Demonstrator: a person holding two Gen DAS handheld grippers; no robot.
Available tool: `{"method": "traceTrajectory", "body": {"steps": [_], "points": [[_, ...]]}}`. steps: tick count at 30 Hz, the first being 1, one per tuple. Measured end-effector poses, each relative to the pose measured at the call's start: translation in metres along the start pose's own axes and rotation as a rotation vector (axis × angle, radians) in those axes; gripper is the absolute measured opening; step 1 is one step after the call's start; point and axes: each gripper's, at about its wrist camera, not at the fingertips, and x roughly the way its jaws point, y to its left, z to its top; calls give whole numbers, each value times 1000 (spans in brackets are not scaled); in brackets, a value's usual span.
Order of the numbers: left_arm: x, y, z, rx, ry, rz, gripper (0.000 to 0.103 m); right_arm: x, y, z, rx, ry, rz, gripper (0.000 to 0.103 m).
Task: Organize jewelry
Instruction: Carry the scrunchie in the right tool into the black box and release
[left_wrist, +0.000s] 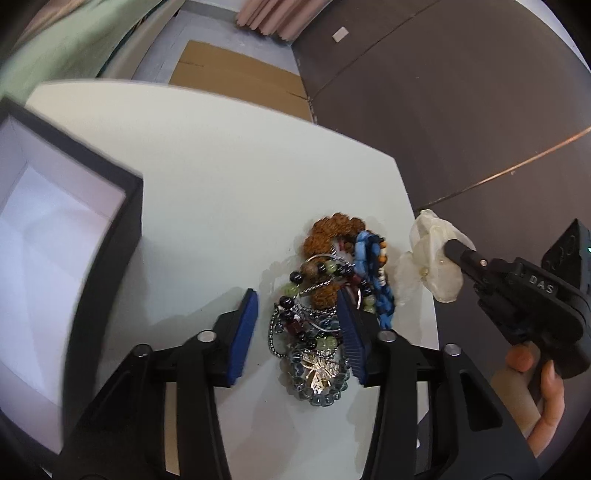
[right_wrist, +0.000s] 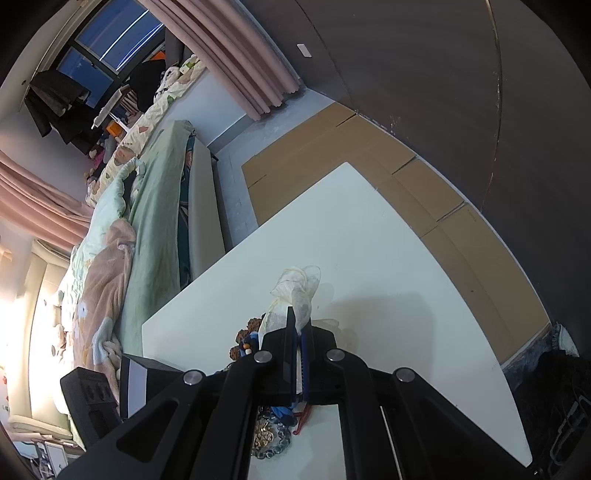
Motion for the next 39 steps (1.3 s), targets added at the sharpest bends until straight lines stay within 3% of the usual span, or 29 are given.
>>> {"method": "traceTrajectory", "body": {"steps": [1, 2, 5, 17, 25, 31, 39], "points": [[1, 1, -1, -12, -5, -6, 35, 0, -1, 0, 1, 1, 0, 2], [1, 2, -2, -20, -8, -18, 24, 0, 0, -1, 1, 2, 0, 2], [0, 7, -2, -63, -5, -75, 10, 0, 0, -2, -1, 3, -3, 2], [-32, -5, -9, -12, -93, -143, 9, -4, 7, -13, -21, 9, 7, 2], [-74, -20, -6, 62, -177, -180, 9, -19, 23, -25, -54, -25, 114, 2], [-102, -13, -8, 76, -257, -166, 9, -26, 42, -38, -76, -53, 189, 2], [-136, 15, -2, 29, -364, -87, 9, -31, 72, -55, -107, -84, 277, 2]]}}
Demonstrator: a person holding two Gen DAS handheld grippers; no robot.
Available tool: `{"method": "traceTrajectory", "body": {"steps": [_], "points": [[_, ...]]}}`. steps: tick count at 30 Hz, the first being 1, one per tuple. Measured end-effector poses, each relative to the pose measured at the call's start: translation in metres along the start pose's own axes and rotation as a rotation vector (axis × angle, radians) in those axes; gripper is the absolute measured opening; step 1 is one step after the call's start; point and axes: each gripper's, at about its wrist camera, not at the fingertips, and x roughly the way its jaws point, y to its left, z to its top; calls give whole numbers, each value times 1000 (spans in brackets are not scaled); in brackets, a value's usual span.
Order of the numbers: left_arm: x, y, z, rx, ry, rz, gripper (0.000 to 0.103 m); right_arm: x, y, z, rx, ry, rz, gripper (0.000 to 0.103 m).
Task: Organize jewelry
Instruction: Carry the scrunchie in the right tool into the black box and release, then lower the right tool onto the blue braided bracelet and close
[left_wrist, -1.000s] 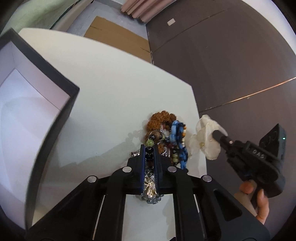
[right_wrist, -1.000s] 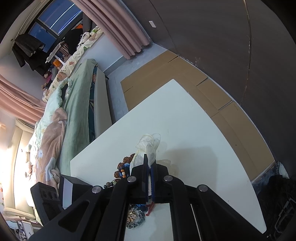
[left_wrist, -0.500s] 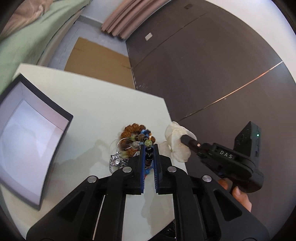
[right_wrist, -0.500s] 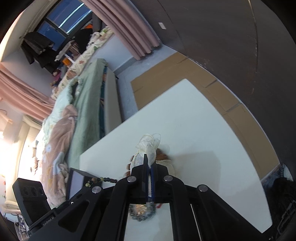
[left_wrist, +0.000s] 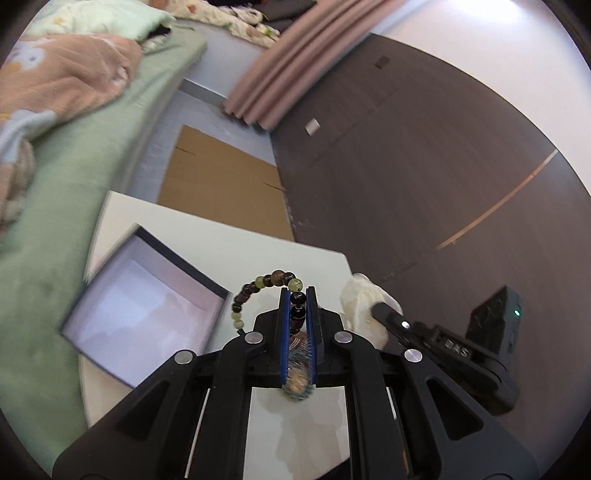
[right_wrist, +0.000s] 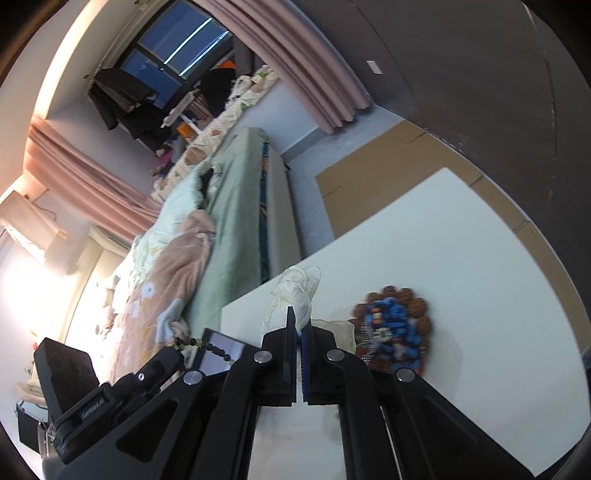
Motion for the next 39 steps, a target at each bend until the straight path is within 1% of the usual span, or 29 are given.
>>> {"method": "traceTrajectory", "body": {"steps": [5, 6, 7, 8, 9, 10, 12, 15, 17, 19, 20, 21, 22, 23, 24, 25, 26, 27, 29, 32, 34, 36, 39], "points": [[-21, 21, 11, -23, -29, 70, 9, 8, 31, -13, -47, -2, 71, 2], [-23, 24, 12, -27, -28, 85, 10, 10, 35, -15, -53, 0, 82, 2], [-22, 29, 14, -29, -23, 107, 14, 13, 42, -18, -60, 3, 97, 2], [-22, 30, 14, -33, -18, 121, 38, 16, 47, -21, -65, 8, 110, 2], [-24, 34, 15, -44, -23, 140, 66, 20, 53, -25, -71, 13, 126, 2], [-28, 38, 16, -58, -43, 152, 73, 23, 57, -27, -73, 16, 136, 2], [-37, 42, 19, -62, -76, 169, 75, 30, 66, -32, -75, 30, 163, 2], [-43, 51, 23, -85, -75, 191, 75, 44, 76, -39, -75, 52, 191, 2], [-45, 56, 25, -94, -81, 220, 75, 53, 81, -43, -75, 68, 207, 2], [-49, 61, 27, -109, -88, 235, 80, 65, 91, -47, -90, 89, 233, 3], [-51, 64, 28, -118, -95, 238, 83, 71, 94, -48, -108, 95, 227, 6], [-52, 65, 29, -121, -99, 241, 84, 76, 97, -48, -124, 110, 212, 7], [-54, 66, 29, -123, -104, 247, 84, 85, 98, -50, -130, 144, 191, 10], [-56, 68, 30, -127, -109, 255, 84, 91, 97, -51, -118, 164, 185, 23], [-58, 69, 28, -131, -111, 258, 84, 90, 91, -51, -95, 157, 175, 46], [-59, 70, 28, -136, -113, 260, 85, 86, 89, -50, -91, 138, 162, 58], [-60, 71, 28, -142, -114, 261, 86, 80, 87, -48, -96, 116, 140, 76], [-61, 71, 28, -145, -114, 261, 87, 73, 85, -45, -105, 96, 126, 79], [-61, 70, 27, -143, -113, 262, 90, 59, 79, -38, -113, 82, 98, 79], [-56, 63, 26, -123, -102, 260, 91, 39, 62, -31, -105, 63, 30, 79], [-51, 59, 24, -113, -89, 251, 92, 29, 47, -28, -91, 69, -22, 79], [-46, 53, 21, -100, -78, 245, 93, 23, 37, -27, -77, 79, -50, 79], [-39, 41, 17, -68, -66, 237, 94, 16, 21, -23, -61, 86, -87, 79]]}}
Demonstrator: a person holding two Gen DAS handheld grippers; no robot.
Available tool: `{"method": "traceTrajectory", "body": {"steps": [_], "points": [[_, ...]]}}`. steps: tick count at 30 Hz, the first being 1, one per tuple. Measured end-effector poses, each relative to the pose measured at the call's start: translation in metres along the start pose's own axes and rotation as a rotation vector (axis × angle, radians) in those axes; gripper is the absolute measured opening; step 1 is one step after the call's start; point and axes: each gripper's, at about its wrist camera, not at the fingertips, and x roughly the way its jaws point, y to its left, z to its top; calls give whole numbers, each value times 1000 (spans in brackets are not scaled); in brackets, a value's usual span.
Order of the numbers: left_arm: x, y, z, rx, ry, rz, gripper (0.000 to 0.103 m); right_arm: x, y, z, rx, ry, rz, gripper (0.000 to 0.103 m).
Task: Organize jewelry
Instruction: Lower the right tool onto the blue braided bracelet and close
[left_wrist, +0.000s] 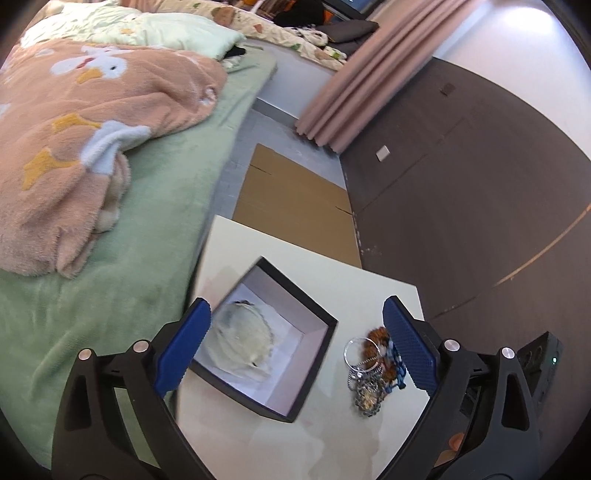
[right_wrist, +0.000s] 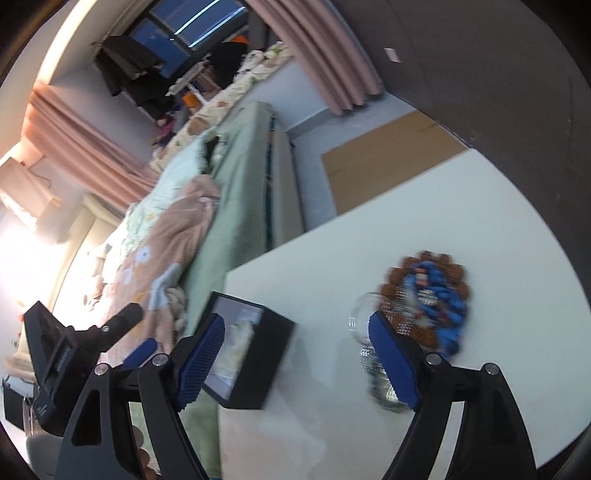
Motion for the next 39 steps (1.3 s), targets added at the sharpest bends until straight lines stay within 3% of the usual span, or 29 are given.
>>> {"method": "traceTrajectory", "body": {"steps": [4, 11, 15, 20, 24, 39], "points": [[3, -20, -8, 65, 5, -5, 94, -9, -22, 2, 30, 7, -39, 78], [21, -53, -26, 164, 36, -25, 93, -19, -56, 3, 84, 19, -90, 66], [27, -72, -37, 210, 55, -59, 84, -16, -73, 8, 117, 14, -156, 60], [47, -84, -47, 239, 125, -94, 51, -6, -83, 11, 143, 52, -178, 51], [58, -92, -54, 263, 166, -108, 40, 2, -89, 16, 174, 73, -174, 50], [123, -115, -78, 347, 311, -76, 32, 9, -105, 33, 238, 102, -151, 51]]}}
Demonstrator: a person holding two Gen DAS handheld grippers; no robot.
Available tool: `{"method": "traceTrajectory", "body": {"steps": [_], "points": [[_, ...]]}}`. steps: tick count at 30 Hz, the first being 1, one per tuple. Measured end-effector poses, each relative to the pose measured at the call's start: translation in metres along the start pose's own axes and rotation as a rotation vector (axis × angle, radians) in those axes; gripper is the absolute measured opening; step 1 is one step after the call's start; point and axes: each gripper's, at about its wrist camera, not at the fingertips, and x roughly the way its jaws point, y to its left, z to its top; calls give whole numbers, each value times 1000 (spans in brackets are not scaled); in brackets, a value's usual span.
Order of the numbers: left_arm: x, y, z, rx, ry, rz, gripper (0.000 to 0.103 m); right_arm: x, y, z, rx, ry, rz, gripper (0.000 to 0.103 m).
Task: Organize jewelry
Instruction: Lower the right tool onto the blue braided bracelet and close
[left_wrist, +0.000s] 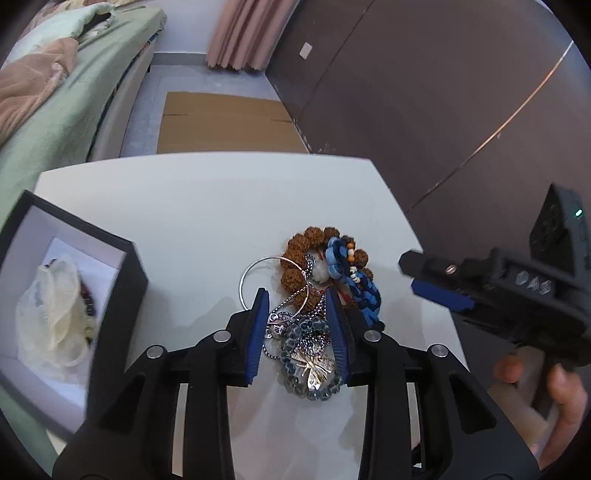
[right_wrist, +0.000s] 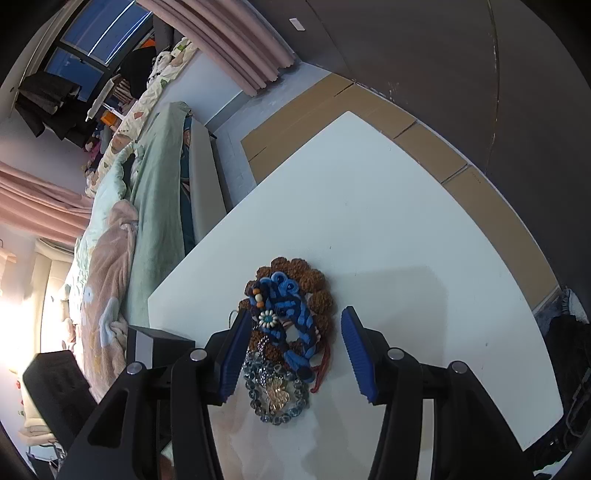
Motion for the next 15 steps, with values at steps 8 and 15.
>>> {"method": "traceTrajectory", "body": {"steps": [8, 15], "points": [[21, -1, 2, -21, 20, 8, 32, 3, 3, 8, 5, 4, 17, 51], [35, -7, -1, -16, 22, 46, 32, 8, 7, 11, -3, 15, 14, 51]]}}
